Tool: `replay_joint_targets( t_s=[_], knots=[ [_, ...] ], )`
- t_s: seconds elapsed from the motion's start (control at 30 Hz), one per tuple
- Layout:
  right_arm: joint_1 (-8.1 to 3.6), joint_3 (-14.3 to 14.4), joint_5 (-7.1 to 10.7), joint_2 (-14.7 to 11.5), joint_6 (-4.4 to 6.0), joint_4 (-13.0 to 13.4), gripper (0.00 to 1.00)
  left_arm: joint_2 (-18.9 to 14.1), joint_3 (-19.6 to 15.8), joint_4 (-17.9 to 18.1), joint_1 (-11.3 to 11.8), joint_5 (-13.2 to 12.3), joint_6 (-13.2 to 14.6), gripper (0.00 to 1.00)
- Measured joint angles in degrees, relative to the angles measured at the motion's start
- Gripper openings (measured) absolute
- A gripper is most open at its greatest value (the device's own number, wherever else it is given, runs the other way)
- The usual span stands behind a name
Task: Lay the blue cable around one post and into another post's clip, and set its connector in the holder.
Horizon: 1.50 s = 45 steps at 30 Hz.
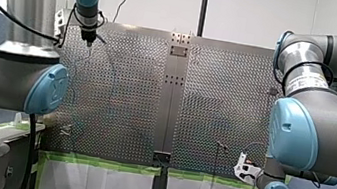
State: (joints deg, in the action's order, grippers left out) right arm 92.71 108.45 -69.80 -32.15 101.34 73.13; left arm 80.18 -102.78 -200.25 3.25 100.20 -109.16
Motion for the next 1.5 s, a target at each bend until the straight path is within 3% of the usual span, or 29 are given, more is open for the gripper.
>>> replay_joint_targets(
  t_s=[0.17, 0.43, 0.63, 0.83, 1.03, 1.5],
  knots=[
    [-0.01, -0.02, 0.0, 0.01, -0.06, 0.0, 0.0, 1.39, -2.59, 2.67, 0.93, -2.64, -2.64, 1.0],
    [0.04, -0.03, 0.0, 0.0, -0.15, -0.15, 0.0, -1.63, -3.88, 6.81, 2.62, -6.75, -6.79, 1.0],
    [0.21, -0.03, 0.0, -0.01, -0.16, -0.18, 0.0, -3.32, -4.26, 9.47, 2.73, -7.58, -9.46, 1.0],
    [0.39, -0.03, -0.01, -0.01, -0.17, -0.23, 0.0, -2.87, -4.48, 12.54, 2.81, -7.77, -12.53, 1.0],
    [0.49, -0.03, -0.08, -0.01, -0.26, -0.47, 0.0, -0.18, -4.56, 16.0, 2.99, -6.54, -16.0, 1.0],
    [0.5, -0.04, -0.17, -0.01, -0.42, -0.54, 0.0, 1.3, -4.58, 22.79, 3.38, -0.59, -22.76, 1.0]
  ],
)
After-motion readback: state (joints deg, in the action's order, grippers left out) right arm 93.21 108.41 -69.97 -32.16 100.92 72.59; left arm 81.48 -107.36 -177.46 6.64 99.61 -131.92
